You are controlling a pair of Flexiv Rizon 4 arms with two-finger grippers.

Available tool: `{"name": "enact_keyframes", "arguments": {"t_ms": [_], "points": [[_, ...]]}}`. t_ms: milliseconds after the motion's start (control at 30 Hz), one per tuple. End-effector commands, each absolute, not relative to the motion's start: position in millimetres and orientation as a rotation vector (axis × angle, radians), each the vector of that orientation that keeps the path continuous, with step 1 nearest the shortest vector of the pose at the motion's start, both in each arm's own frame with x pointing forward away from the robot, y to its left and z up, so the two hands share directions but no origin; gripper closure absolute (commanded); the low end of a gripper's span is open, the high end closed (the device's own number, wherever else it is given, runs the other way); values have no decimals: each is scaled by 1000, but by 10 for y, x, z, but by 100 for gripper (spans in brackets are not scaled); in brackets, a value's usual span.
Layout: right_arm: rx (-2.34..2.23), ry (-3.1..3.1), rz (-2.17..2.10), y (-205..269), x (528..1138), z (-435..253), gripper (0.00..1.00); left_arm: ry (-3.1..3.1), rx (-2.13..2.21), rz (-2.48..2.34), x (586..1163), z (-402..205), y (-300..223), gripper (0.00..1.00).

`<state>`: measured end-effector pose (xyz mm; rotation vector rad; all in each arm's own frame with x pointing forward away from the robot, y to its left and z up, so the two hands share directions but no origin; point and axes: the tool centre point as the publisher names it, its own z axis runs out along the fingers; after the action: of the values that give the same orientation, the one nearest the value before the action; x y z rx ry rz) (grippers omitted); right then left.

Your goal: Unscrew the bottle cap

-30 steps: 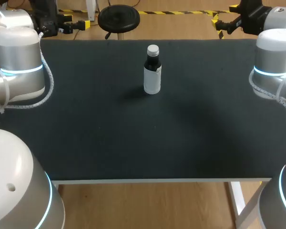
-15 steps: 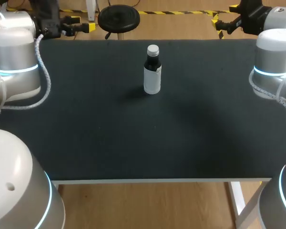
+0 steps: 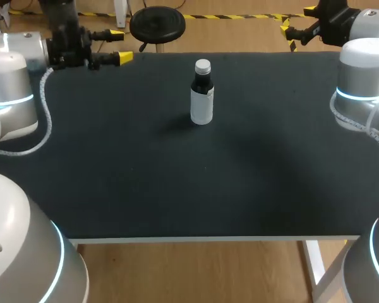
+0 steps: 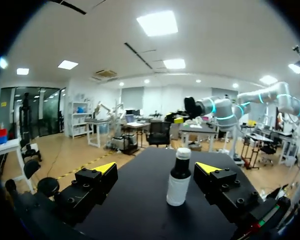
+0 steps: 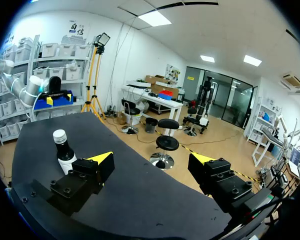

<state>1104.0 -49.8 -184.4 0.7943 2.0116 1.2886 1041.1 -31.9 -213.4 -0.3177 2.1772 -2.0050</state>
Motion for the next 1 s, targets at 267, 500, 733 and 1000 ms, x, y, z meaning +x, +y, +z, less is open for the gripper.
{"name": "enact_keyframes", "arguments": {"t_ms": [267,500,733,1000], "points": [[793,2011,1291,-502,11042,-1849,0,2157,-52,-2273,10448,-2437,-740,0],[793,2011,1291,-502,11042,-1849,0,2215,77,-2326,10395,-2534,-1081,0],[793,2011,1291,-502,11042,-1849,0,2266,147,-2361,10339,-2644,-1299,0],[793,2011,1291,-502,11042,-1849,0,2274,193,-2407,10309,-2722,-1468,0]]}}
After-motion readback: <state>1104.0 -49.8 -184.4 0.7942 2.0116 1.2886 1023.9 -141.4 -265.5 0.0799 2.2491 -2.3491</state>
